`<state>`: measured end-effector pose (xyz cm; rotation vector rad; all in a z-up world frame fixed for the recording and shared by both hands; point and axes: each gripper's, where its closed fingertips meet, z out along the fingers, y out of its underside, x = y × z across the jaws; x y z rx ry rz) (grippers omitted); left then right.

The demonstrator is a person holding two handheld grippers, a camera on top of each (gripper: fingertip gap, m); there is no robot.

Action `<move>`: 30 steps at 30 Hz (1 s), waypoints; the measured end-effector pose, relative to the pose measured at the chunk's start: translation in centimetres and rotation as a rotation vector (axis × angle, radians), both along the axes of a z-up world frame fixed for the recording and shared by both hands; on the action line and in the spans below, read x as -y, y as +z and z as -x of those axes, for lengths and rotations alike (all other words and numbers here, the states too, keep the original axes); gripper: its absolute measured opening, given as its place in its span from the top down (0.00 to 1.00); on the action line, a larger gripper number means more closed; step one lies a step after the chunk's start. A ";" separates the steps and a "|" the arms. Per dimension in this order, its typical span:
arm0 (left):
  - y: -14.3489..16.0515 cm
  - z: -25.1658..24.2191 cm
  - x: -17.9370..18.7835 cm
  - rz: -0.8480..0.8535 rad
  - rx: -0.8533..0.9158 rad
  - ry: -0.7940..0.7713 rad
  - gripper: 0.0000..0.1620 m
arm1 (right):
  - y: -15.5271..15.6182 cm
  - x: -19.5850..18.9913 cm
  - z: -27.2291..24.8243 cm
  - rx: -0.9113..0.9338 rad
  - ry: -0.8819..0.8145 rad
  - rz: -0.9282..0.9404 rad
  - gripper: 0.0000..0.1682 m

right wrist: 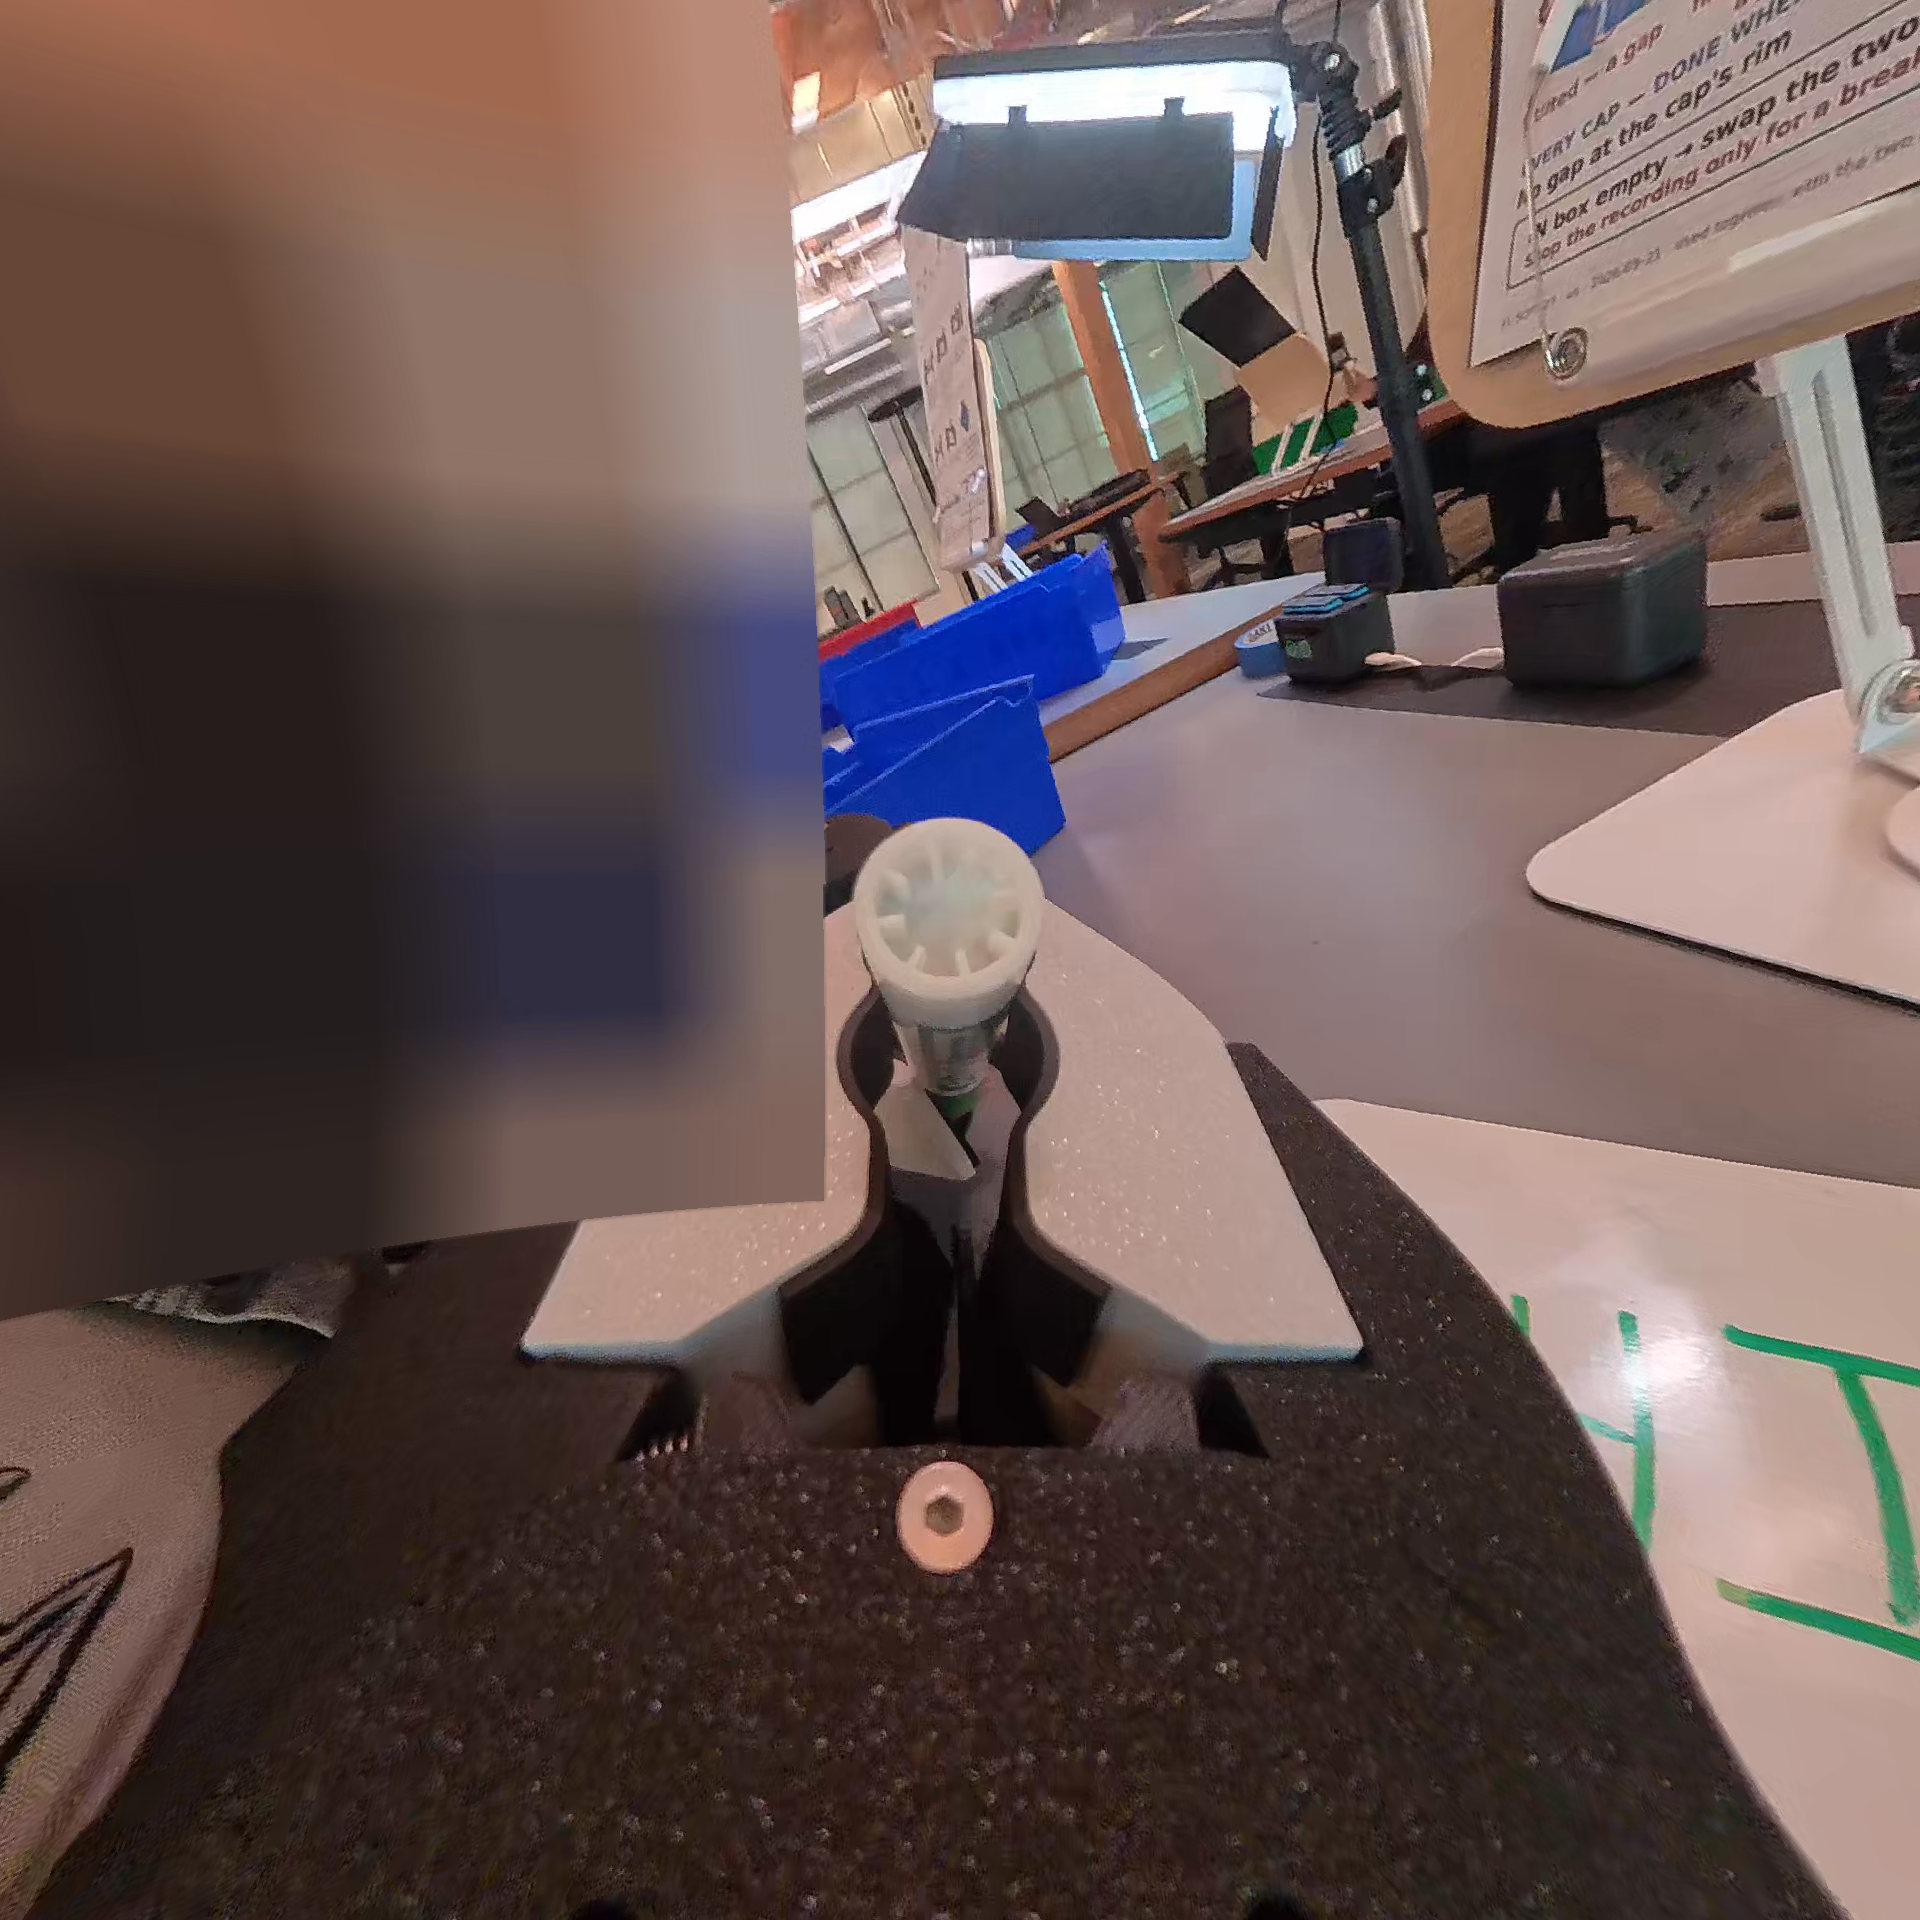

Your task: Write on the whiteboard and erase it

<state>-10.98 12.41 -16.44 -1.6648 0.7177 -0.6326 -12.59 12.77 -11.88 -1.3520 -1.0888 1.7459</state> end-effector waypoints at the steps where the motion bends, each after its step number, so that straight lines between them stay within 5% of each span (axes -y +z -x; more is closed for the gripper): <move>1: 0.0 -0.2 0.1 -0.002 -0.002 -0.009 0.90 | -0.1 0.1 0.1 0.008 0.009 -0.004 0.89; 16: -1.2 -1.7 0.4 0.034 -0.041 -0.083 0.88 | -0.7 0.7 0.0 0.019 0.084 -0.035 0.89; 22: -1.6 -1.4 0.5 0.017 -0.093 -0.081 0.80 | 0.1 0.8 -0.7 -0.036 0.073 -0.034 0.89; 30: -2.9 -0.9 0.5 -0.013 -0.250 -0.068 0.92 | -1.0 1.1 -0.4 0.043 0.041 -0.158 0.89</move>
